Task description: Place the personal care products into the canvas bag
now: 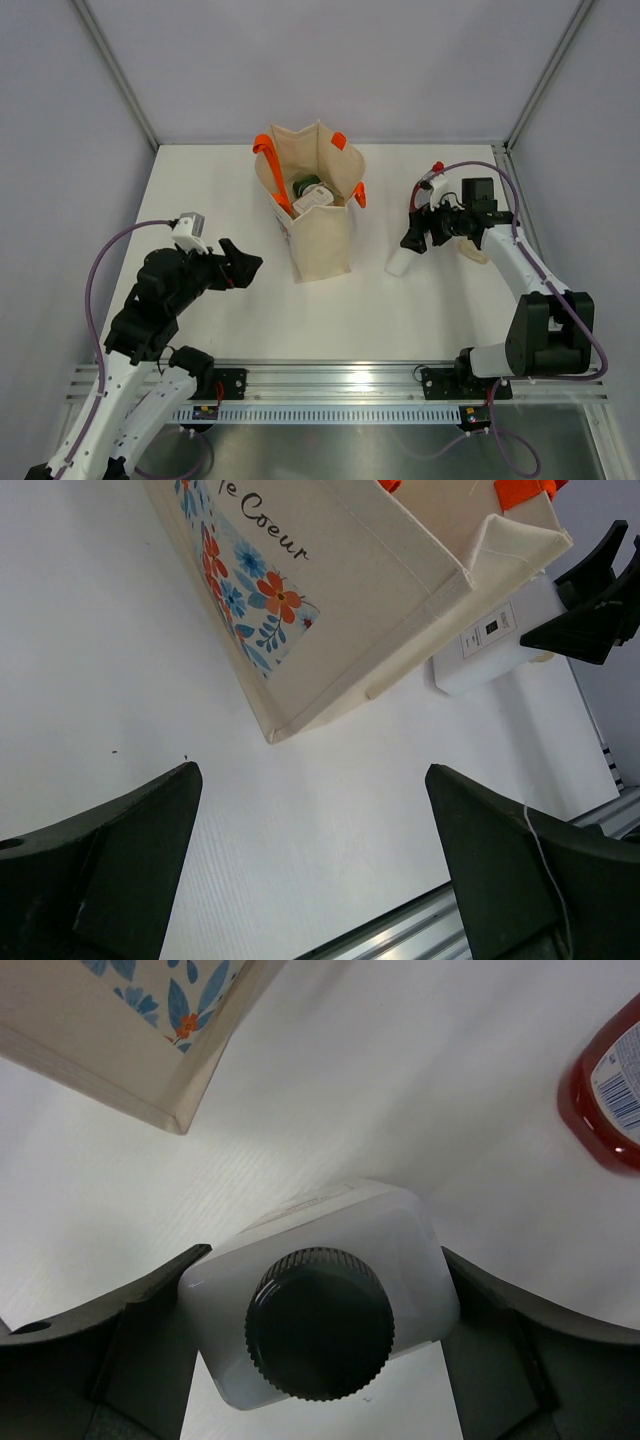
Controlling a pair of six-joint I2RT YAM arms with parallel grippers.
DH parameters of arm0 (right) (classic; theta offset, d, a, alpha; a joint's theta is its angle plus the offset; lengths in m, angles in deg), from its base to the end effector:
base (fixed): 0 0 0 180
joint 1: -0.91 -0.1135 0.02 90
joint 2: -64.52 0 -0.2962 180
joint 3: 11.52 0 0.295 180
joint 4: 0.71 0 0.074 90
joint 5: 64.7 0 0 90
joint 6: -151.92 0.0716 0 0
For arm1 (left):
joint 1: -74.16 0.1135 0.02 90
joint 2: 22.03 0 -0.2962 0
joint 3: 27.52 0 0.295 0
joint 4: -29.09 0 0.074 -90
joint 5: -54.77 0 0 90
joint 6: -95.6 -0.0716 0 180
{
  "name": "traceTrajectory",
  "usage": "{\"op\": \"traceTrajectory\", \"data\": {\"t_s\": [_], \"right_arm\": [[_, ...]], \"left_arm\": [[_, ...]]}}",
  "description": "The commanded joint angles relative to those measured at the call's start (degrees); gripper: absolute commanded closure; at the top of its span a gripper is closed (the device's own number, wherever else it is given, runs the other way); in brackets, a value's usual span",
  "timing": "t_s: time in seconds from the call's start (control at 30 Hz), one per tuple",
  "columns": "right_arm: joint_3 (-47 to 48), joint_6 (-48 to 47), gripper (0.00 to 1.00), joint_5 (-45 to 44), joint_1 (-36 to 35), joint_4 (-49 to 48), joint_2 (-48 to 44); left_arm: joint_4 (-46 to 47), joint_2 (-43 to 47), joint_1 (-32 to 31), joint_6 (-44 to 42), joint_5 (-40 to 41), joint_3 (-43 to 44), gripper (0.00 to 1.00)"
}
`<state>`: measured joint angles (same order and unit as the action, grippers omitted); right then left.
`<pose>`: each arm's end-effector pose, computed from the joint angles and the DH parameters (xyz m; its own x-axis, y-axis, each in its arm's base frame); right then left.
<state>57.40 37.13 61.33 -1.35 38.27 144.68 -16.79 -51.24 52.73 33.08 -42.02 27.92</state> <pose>0.3412 0.0556 0.2465 -0.5261 -0.3601 -0.7704 -0.6923 0.7074 0.1421 0.1484 -0.0673 0.3396 -0.4929 -0.2988 -0.8172 0.2694 0.8406 -0.4698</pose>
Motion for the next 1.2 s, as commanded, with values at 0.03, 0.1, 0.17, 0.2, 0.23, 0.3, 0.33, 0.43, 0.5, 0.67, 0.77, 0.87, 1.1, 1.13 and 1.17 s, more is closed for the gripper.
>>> {"op": "traceTrajectory", "data": {"t_s": [0.03, 0.1, 0.17, 0.2, 0.23, 0.3, 0.33, 0.43, 0.5, 0.67, 0.77, 0.87, 1.1, 1.13, 1.17], "right_arm": [[-0.1, 6.2, 1.0, 3.2, 0.2, -3.9, -4.0], [0.4, 5.9, 1.0, 2.6, 0.2, -4.0, -4.5], [1.2, 4.1, 1.0, 2.2, 0.2, -2.3, -4.4], [2.4, 3.3, 1.0, 1.9, 0.1, -1.5, -4.3], [2.9, 1.5, 1.0, 1.6, 0.0, -0.6, -4.0], [4.0, -0.4, 1.0, -0.1, -0.3, 1.6, -3.9], [4.1, -1.9, 1.0, -0.8, -0.5, 2.1, -4.0], [3.9, -2.5, 1.0, -3.0, -0.5, 2.3, -6.1], [4.2, -1.1, 1.0, -3.0, -0.5, 1.9, -7.6], [4.2, 11.9, 1.0, -5.9, -0.3, -2.2, -10.4], [4.8, 18.5, 1.0, -7.4, 0.8, -2.7, -10.7], [6.1, 24.4, 1.0, -7.0, 1.7, -2.7, -10.8], [16.2, 36.6, 1.0, -4.4, 1.8, 0.2, -10.7], [17.4, 37.6, 1.0, -3.1, 1.7, 0.4, -10.1], [19.7, 38.9, 1.0, -2.4, 1.8, -0.1, -10.0]], "left_arm": [[3.3, 0.6, 0.1, 0.6, -3.1, -0.7, 0.01], [3.3, 0.7, 0.1, 0.6, -3.4, -0.6, 0.01], [3.4, 1.0, 0.1, 0.4, -3.6, -0.6, 0.01], [3.3, 1.2, 0.1, 0.3, -3.6, -0.7, 0.01], [3.2, 1.2, 0.1, 0.3, -3.5, -0.7, 0.01], [3.3, 1.3, 0.1, 0.2, -3.5, -0.7, 0.01], [3.3, 1.3, 0.1, 0.3, -3.5, -0.8, 0.01], [3.6, 1.5, 0.1, 0.8, -4.1, -1.2, 0.01], [4.1, 1.9, 0.1, 1.1, -4.5, -1.8, 0.01], [5.4, 2.1, 0.1, 2.8, -6.0, -3.4, 0.01], [5.7, 2.1, 0.1, 3.3, -6.9, -3.7, 0.01], [5.7, 2.5, 0.1, 3.5, -7.0, -4.0, 0.01], [6.0, 2.2, 0.1, 4.0, -7.1, -5.6, 0.01], [6.1, 2.2, 0.1, 4.1, -7.1, -5.9, 0.01], [6.2, 2.3, 0.1, 4.2, -6.8, -6.1, 0.01]]}}
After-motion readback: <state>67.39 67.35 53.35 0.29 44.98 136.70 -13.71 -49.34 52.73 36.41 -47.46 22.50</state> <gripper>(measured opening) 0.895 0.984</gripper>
